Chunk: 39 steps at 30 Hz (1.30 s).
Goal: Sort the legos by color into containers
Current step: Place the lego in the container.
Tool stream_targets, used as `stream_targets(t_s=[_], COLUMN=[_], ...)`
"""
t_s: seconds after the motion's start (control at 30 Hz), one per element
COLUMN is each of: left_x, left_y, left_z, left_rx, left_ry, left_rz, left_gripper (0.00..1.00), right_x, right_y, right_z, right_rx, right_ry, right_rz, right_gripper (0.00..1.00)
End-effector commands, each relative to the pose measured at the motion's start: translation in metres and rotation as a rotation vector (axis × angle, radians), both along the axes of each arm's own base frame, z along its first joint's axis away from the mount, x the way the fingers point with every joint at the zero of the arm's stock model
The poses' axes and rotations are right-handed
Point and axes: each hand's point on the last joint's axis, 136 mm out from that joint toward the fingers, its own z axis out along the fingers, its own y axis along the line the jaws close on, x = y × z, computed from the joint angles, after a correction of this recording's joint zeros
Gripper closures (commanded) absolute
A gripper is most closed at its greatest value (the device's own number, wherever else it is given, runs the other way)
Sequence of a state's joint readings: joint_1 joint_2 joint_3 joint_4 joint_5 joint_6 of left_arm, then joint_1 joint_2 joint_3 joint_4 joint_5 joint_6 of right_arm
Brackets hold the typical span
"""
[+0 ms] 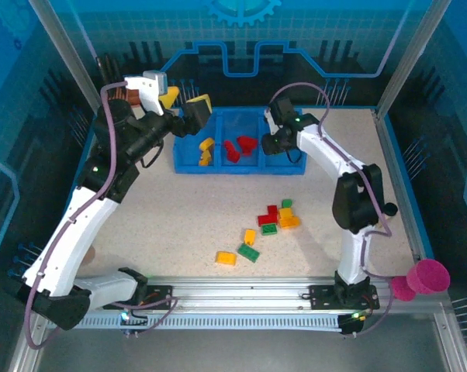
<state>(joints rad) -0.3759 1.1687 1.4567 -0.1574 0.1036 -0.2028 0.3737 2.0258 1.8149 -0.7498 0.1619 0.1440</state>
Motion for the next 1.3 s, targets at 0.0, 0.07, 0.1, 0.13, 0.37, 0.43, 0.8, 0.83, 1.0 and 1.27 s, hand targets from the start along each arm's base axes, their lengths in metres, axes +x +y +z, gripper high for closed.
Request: stream_targets(t_s=[0.0,0.07,0.1,0.13,0.37,0.43,0.8,0.83,1.0,1.27], left_x=[-0.025,-0.035,-0.039,-0.042,-0.055,-0.057,-0.057,-0.055,-0.051,-0.052], left_y=[0.0,0.0,0.001,0.002,0.006,0.007,0.01,0.009,0.003,0.001], left_z=[0.011,0.011,0.01,0.009,-0.006,-0.013,-0.035,-0.036,-0.042,-0.047], left_rx=[0.067,0.08,0.086,0.092,0.126,0.138,0.17,0.171,0.175,0.186], left_ry=[-0.058,-0.069,-0.066,-0.06,0.022,0.056,0.123,0.126,0.133,0.135], left_rz=[-0.059,-0.082,-0.084,-0.083,-0.094,-0.094,-0.081,-0.083,-0.113,-0.126], left_gripper=[0.01,0.01,0.01,0.01,0.01,0.01,0.01,0.01,0.01,0.01], right_x=[0.034,0.048,0.055,0.06,0.086,0.089,0.079,0.076,0.057,-0.013], right_y=[-0.018,-0.023,-0.025,-0.026,-0.035,-0.036,-0.03,-0.029,-0.027,-0.012], right_z=[-0.005,-0.012,-0.016,-0.019,-0.049,-0.052,-0.007,-0.002,0.018,0.047], right_rx=[-0.033,-0.036,-0.036,-0.038,-0.067,-0.065,-0.022,-0.02,-0.022,-0.067], right_ry=[-0.03,-0.033,-0.036,-0.035,-0.005,-0.005,-0.062,-0.067,-0.064,-0.026], right_rz=[-0.047,-0.071,-0.081,-0.086,-0.109,-0.115,-0.098,-0.095,-0.071,0.032], right_gripper=[0.64,0.64,0.64,0.64,0.62,0.61,0.44,0.42,0.37,0.38])
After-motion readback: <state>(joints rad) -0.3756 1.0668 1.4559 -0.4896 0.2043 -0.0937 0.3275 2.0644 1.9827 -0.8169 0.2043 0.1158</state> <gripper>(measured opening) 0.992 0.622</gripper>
